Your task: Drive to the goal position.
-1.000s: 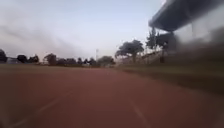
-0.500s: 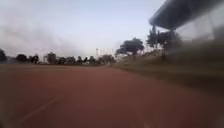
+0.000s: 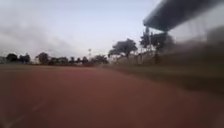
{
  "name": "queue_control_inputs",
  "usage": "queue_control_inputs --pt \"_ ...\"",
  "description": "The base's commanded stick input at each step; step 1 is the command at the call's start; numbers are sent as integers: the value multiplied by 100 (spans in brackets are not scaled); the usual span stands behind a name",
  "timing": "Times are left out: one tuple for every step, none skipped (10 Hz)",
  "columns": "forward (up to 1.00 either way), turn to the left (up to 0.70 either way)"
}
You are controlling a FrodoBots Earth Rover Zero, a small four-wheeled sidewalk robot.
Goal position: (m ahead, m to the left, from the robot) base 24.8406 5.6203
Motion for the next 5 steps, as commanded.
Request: queue_control_inputs --pt "70 0" --pt "70 0" --pt "70 0" --pt "70 0" --pt "70 0"
